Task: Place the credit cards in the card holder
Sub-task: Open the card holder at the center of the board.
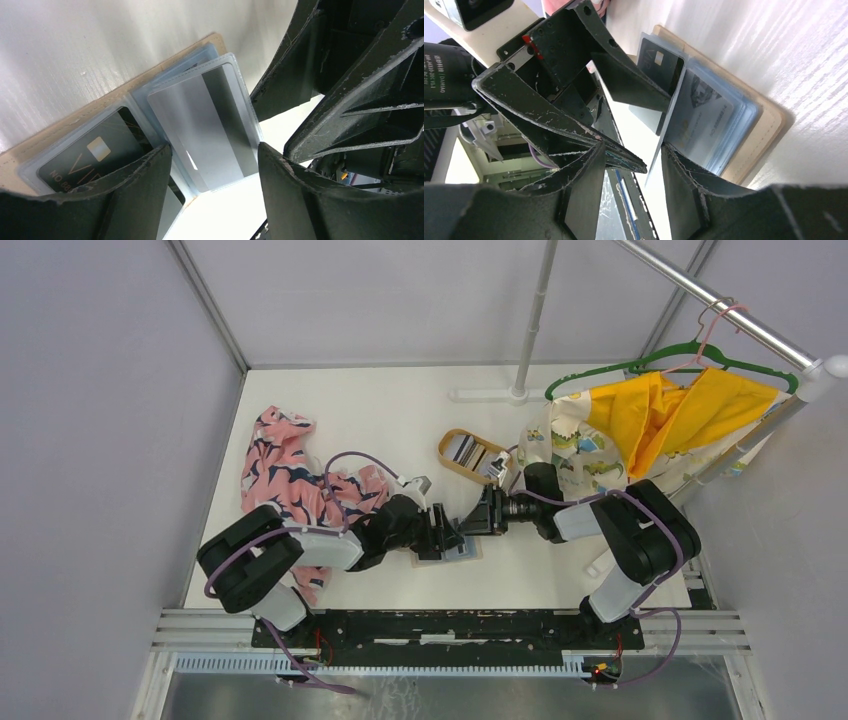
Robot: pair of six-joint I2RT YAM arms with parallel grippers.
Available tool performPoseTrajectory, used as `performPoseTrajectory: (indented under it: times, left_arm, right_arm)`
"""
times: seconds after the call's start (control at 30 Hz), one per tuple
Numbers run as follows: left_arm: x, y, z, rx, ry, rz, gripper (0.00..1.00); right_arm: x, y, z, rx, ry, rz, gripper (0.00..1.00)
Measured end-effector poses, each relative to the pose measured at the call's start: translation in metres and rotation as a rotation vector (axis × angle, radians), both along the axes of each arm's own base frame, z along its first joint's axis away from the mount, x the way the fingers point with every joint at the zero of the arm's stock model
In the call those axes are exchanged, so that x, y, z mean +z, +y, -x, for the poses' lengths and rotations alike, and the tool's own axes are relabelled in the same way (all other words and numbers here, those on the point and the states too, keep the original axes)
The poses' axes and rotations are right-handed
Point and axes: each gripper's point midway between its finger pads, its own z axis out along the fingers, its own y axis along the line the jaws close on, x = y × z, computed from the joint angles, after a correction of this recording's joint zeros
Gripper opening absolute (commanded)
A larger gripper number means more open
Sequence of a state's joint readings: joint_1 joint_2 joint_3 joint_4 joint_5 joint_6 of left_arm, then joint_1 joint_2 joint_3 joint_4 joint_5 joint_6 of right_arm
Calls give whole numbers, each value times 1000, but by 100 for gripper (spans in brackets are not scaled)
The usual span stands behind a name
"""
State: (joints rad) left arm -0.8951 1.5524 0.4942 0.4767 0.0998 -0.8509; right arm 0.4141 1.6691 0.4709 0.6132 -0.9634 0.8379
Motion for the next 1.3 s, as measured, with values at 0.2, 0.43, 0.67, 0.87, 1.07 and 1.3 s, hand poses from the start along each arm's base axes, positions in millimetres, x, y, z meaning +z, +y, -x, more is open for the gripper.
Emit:
performPoseTrajectory:
  times: [0.2, 0.43, 0.67, 0.87, 1.07, 1.3]
  left_arm:
    - [5, 6, 3, 5, -17, 14, 87]
    - [7, 16, 6, 15, -32, 6, 87]
    - [6, 19, 8, 12, -33, -9, 87]
    - [9, 28, -1, 67, -60, -40, 86]
    - [16, 31, 5, 39, -85, -61, 76]
    - [20, 44, 7, 53, -104, -116, 44]
  right_arm:
    - [12, 6, 4, 25, -5, -52, 51]
    - [22, 21, 15, 73, -23, -87, 51]
    - [22, 31, 18, 139, -67, -96, 48]
    - [28, 30, 1, 183, -278, 10, 50]
    - [46, 10, -28, 122, -595, 143, 49]
    - [31, -5, -40, 159, -746, 259, 26]
